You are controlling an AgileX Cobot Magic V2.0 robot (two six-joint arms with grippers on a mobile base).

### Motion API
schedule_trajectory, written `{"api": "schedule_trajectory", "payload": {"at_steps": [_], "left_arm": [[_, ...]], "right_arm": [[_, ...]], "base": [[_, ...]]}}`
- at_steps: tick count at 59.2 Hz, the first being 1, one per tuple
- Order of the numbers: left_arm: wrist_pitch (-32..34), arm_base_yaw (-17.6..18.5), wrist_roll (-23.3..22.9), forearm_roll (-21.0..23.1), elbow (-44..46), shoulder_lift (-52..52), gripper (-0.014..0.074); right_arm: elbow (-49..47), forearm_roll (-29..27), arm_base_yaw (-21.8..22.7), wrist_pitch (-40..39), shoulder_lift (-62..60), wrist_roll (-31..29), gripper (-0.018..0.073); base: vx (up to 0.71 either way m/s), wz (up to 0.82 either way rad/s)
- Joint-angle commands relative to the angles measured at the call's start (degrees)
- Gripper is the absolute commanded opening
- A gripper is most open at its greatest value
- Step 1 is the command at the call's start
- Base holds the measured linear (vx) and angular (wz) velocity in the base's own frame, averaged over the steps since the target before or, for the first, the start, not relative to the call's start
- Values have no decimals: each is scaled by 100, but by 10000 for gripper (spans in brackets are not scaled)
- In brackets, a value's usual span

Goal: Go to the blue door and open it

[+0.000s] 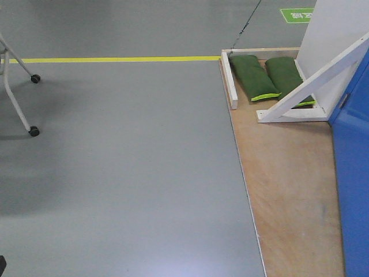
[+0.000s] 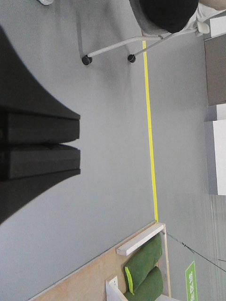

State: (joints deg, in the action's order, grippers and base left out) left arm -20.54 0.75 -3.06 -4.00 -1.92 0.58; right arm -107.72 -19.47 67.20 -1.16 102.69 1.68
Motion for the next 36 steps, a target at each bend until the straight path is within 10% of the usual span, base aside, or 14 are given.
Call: {"api": "schedule_trajectory", "payload": {"at_steps": [1,36], "left_arm": [[463,0,-23,13,177,102,71],[463,0,-23,13,177,102,71]], "right_arm": [[-214,102,-283,-141,-482,-48,-4],[-214,-7,-1322,821,-638,-48,-4]], "base": [[0,0],[0,0]]}}
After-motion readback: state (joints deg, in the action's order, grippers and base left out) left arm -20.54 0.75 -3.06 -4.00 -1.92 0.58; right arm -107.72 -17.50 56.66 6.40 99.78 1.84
